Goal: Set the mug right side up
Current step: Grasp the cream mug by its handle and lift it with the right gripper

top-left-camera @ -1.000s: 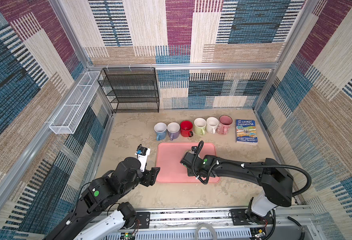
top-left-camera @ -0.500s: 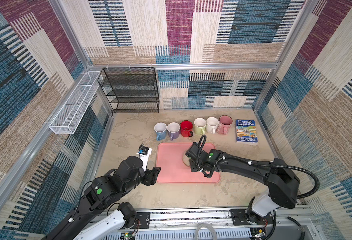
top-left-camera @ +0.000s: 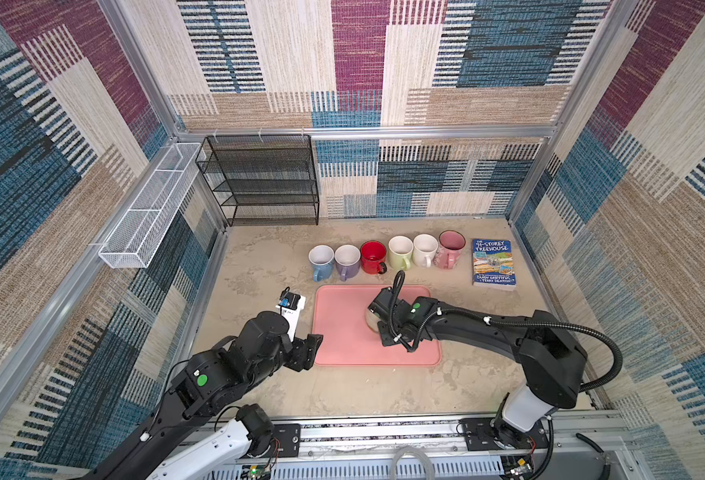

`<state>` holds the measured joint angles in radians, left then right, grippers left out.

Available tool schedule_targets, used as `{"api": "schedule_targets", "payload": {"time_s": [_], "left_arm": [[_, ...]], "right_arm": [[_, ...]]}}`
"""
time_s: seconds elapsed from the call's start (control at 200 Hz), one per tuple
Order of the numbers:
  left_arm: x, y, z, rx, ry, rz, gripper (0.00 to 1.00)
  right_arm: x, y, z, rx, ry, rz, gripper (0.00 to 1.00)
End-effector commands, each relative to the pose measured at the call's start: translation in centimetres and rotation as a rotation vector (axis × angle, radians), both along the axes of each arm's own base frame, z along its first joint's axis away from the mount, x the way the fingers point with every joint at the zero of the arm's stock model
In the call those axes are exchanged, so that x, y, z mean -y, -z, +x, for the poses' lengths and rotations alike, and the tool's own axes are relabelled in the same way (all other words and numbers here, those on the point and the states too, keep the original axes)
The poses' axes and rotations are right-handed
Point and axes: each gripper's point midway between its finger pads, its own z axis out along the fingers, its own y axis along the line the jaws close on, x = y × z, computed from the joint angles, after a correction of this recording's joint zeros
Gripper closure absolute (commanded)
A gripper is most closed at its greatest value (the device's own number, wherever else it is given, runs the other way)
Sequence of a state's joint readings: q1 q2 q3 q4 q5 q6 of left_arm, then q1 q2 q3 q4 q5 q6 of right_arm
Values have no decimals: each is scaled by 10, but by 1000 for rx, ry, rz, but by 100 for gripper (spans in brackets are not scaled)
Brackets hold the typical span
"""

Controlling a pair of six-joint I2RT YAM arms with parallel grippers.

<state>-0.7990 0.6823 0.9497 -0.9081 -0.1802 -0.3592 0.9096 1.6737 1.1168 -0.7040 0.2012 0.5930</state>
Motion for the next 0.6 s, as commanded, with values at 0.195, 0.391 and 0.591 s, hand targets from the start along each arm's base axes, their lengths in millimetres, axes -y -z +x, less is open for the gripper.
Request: {"api": "schedule_targets", "payload": {"time_s": [0.195, 0.391, 0.591], "left_arm": [[-2, -3, 3, 26, -8, 3, 22], [-2, -3, 3, 24, -9, 5, 22], [-2, -2, 3, 23, -13, 5, 22]], "right_arm": [[-3, 2, 9, -2, -19, -3, 74], [-5, -1, 11, 4, -24, 8, 92], [-8, -6, 12, 18, -35, 32, 100]]}}
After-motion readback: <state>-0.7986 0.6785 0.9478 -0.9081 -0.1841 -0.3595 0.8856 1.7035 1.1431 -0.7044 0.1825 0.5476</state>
